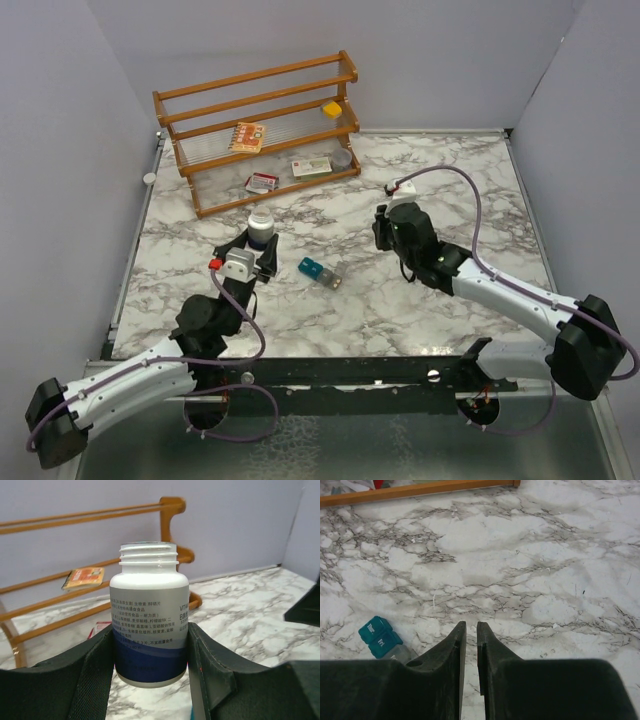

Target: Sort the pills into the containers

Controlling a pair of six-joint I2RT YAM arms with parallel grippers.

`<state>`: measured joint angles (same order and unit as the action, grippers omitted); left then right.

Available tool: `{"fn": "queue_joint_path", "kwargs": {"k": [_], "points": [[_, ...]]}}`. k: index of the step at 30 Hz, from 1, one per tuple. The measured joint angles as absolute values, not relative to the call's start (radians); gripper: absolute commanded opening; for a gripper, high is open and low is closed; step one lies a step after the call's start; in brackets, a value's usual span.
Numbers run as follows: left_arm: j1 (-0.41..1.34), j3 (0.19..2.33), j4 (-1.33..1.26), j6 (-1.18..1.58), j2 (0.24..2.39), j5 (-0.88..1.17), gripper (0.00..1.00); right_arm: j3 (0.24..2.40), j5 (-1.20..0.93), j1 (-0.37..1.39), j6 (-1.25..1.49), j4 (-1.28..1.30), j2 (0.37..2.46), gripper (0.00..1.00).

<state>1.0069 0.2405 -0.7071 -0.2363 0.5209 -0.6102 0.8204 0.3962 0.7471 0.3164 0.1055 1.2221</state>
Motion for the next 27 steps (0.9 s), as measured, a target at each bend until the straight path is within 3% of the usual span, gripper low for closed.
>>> {"fn": "queue_joint_path", "kwargs": {"k": [7,27], "points": [[0.802,0.079,-0.743,-0.086,0.521,-0.498,0.00,0.781,0.346,0.747,0.317,0.081,1.254,0.16],[0.794,0.008,-0.936,0.063,0.488,-0.195,0.00,0.666,0.018,0.747,0.327,-0.042,1.205,0.21]]}}
